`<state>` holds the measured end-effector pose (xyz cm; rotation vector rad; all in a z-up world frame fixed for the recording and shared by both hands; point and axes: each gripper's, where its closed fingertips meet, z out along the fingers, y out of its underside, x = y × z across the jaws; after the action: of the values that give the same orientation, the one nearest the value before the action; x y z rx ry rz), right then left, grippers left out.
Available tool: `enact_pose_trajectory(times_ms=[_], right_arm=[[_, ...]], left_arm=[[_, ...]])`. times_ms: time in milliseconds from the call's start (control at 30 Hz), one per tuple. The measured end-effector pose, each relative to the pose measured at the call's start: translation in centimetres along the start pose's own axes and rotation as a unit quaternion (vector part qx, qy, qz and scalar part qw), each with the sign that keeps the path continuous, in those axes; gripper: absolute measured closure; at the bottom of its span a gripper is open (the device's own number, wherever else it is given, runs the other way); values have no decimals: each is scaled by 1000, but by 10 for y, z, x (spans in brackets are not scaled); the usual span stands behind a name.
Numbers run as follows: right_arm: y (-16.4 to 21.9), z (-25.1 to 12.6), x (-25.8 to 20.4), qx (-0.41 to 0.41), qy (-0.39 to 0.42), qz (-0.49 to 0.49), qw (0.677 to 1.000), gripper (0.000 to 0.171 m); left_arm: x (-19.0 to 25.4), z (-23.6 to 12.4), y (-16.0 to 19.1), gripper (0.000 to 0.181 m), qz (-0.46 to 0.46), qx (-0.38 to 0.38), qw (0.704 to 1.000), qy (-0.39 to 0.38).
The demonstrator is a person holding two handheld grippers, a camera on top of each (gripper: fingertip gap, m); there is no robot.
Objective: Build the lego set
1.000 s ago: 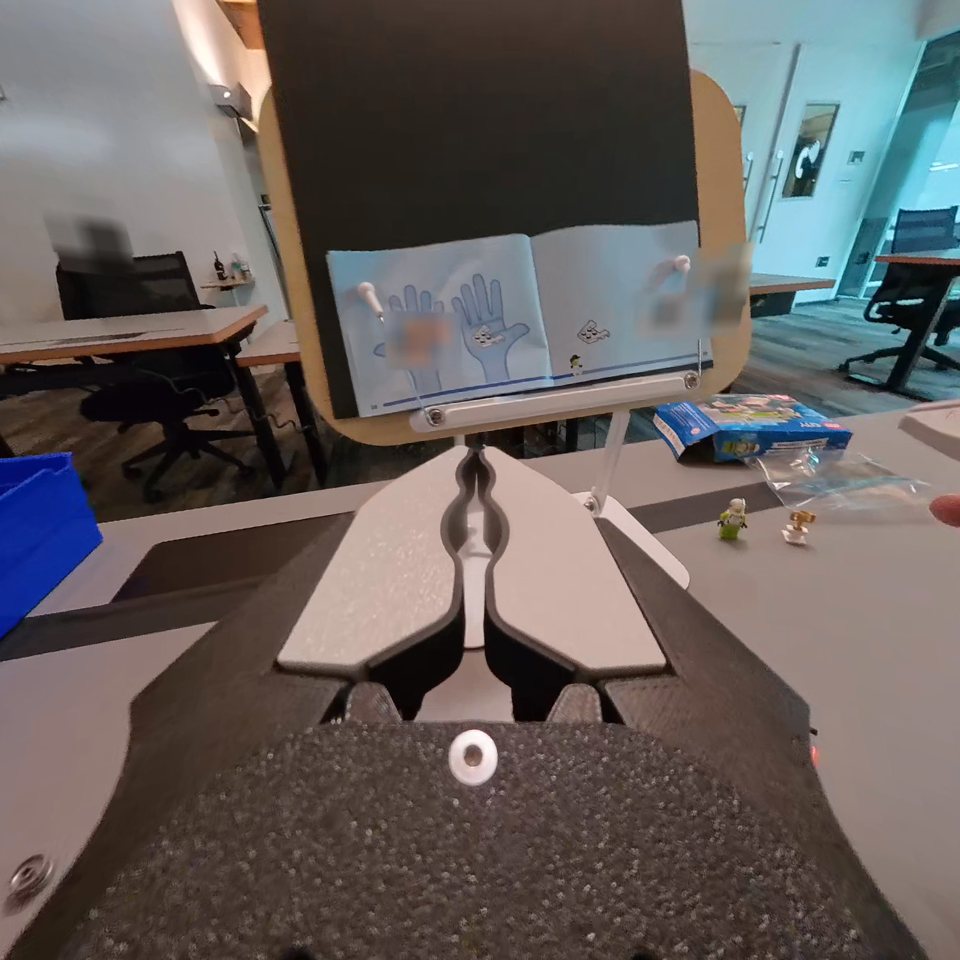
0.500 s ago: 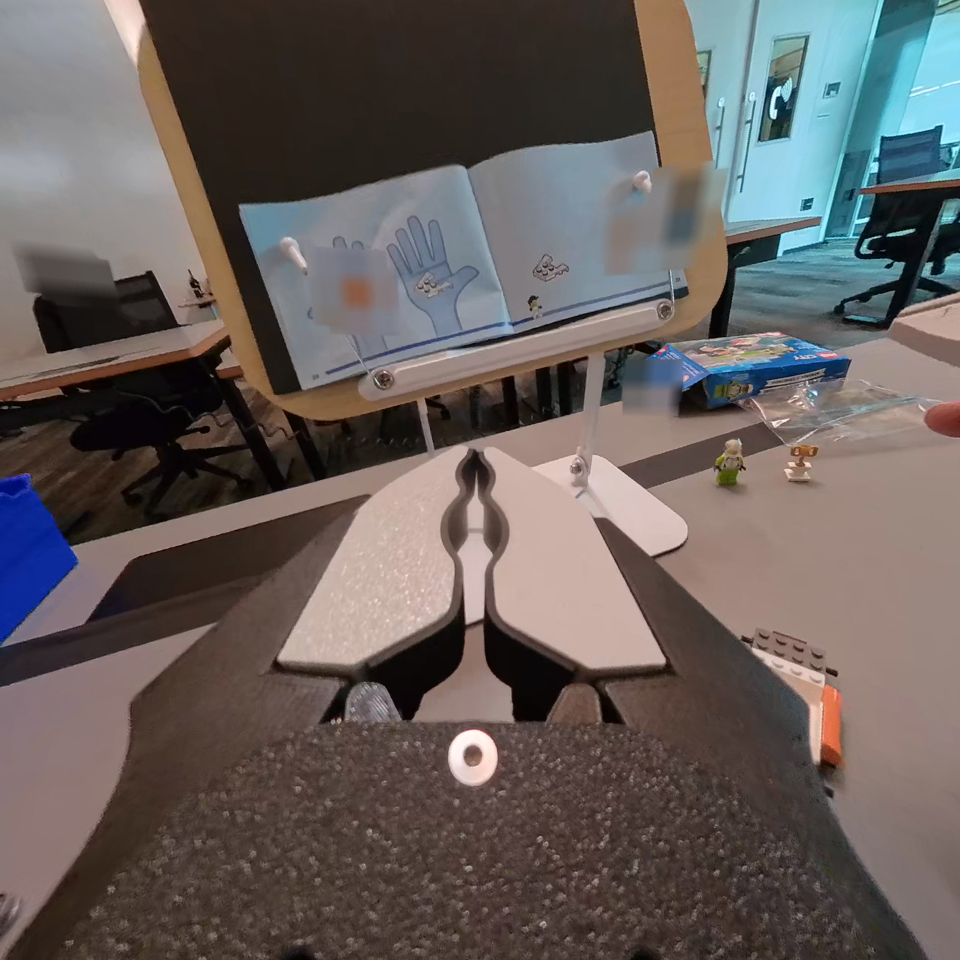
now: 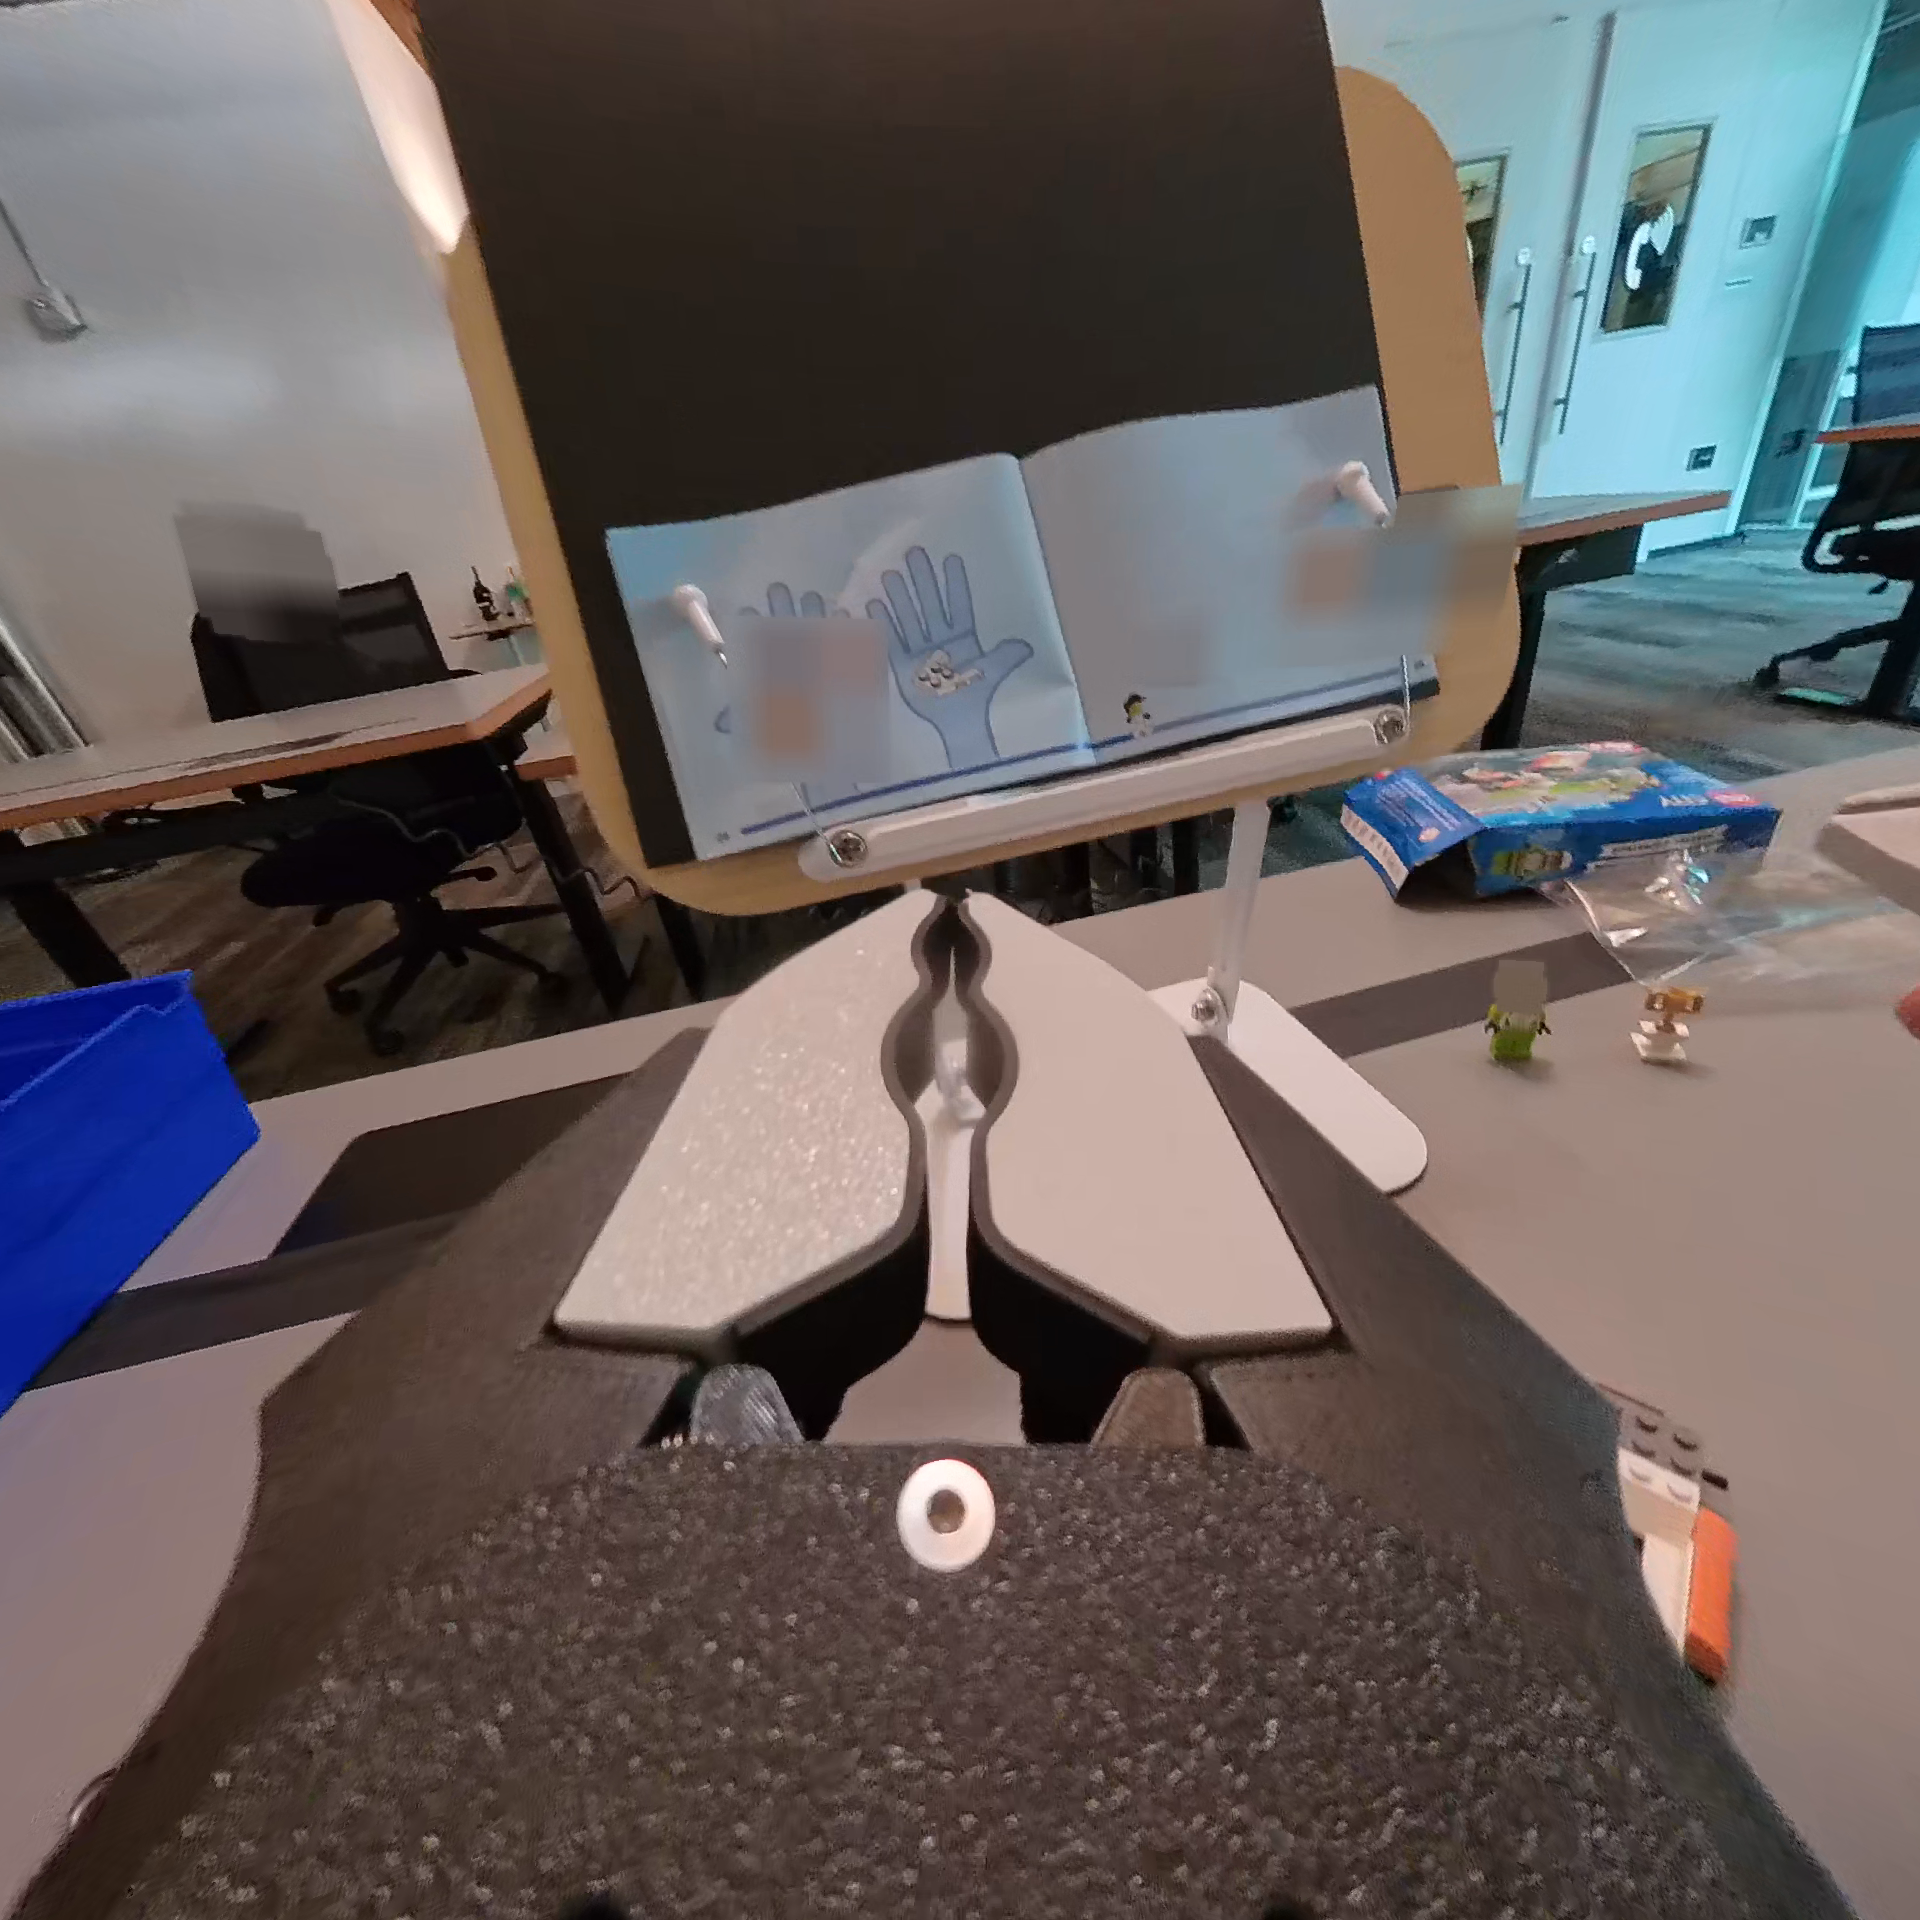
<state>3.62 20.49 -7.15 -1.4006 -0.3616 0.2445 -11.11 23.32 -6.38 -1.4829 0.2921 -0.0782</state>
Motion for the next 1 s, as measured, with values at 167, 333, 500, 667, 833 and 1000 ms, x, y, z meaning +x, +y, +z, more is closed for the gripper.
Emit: enact_pose_trajectory(times_ms=[167, 333, 500, 667, 833, 1000], right_arm=[[-20, -6, 6, 18, 19, 7, 1000, 171], [-33, -10, 0, 21, 19, 5, 1000, 171], [-39, -11, 1, 2, 23, 18, 1000, 171], [-41, -13, 11, -5, 25, 50, 998, 171], [-38, -12, 16, -11, 31, 51, 998, 171], [-31, -10, 15, -25, 34, 43, 998, 171]], left_arm=[[-11, -6, -17, 181, -3, 13, 1000, -15], [-15, -8, -25, 181, -15, 6, 1000, -13], [-16, -8, -23, 181, -37, -6, 999, -7], [-14, -7, -19, 181, -43, -13, 999, -2], [-12, -5, -15, 181, -39, -19, 999, 0], [-12, -4, -12, 181, -38, -23, 999, 0]])
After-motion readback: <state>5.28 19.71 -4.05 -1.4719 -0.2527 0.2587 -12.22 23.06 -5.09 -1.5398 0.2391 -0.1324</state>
